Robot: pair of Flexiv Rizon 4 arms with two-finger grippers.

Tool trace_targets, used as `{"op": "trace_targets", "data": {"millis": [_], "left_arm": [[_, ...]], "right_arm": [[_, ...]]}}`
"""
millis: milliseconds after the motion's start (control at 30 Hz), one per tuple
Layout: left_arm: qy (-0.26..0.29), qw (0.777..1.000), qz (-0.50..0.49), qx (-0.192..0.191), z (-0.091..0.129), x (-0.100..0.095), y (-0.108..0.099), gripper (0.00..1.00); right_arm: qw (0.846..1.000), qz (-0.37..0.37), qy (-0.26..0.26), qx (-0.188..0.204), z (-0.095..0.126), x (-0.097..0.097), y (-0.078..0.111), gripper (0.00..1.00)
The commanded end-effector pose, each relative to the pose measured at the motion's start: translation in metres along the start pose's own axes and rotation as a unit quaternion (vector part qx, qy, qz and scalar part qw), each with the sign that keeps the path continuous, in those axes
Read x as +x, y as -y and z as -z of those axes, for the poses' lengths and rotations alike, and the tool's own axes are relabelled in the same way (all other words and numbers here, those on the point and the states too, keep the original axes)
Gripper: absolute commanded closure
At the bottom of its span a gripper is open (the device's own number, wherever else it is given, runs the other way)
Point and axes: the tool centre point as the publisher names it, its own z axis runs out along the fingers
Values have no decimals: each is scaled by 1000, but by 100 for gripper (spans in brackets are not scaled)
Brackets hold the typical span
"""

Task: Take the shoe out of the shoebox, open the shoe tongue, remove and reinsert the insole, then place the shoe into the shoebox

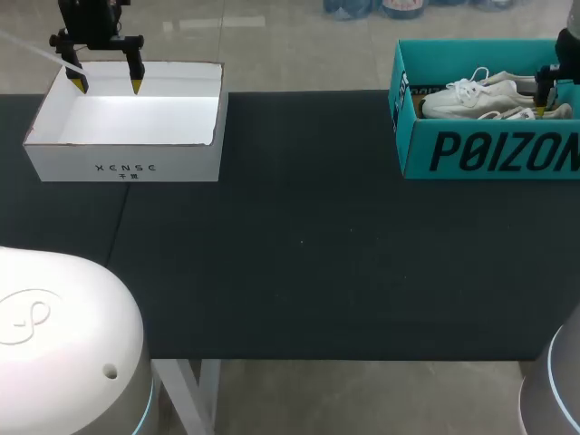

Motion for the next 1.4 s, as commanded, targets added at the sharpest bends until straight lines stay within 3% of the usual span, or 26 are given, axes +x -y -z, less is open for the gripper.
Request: {"op": "trace_targets", "data": {"millis": [33, 300, 667, 733, 800, 967, 1033, 1133, 1400], "left_arm": [[0, 1000, 0, 0, 0, 0, 0, 0], [0, 1000, 0, 0, 0, 0, 0, 0], [0, 1000, 0, 0, 0, 0, 0, 0], [0, 1000, 0, 0, 0, 0, 0, 0], [0, 1000, 0, 0, 0, 0, 0, 0], [0, 1000, 0, 0, 0, 0, 0, 0], [0, 1000, 0, 0, 0, 0, 0, 0], [0, 1000, 0, 0, 0, 0, 0, 0], [0, 1000, 0, 0, 0, 0, 0, 0]], "right_arm": [[1000, 4, -3, 6, -11, 0, -9, 0], [1000, 0, -11, 13, -27, -3, -10, 0], [1000, 2, -21, 13, -30, -1, -10, 0], [1000, 3, -20, 12, -30, -1, -10, 52], [1000, 4, -17, 11, -29, 0, -10, 76], [1000, 4, -13, 11, -31, -1, -6, 84], [1000, 4, -12, 11, -32, -2, -5, 95], [1000, 2, -10, 11, -32, -3, -4, 100], [1000, -5, -6, 8, -32, -7, -2, 100]]}}
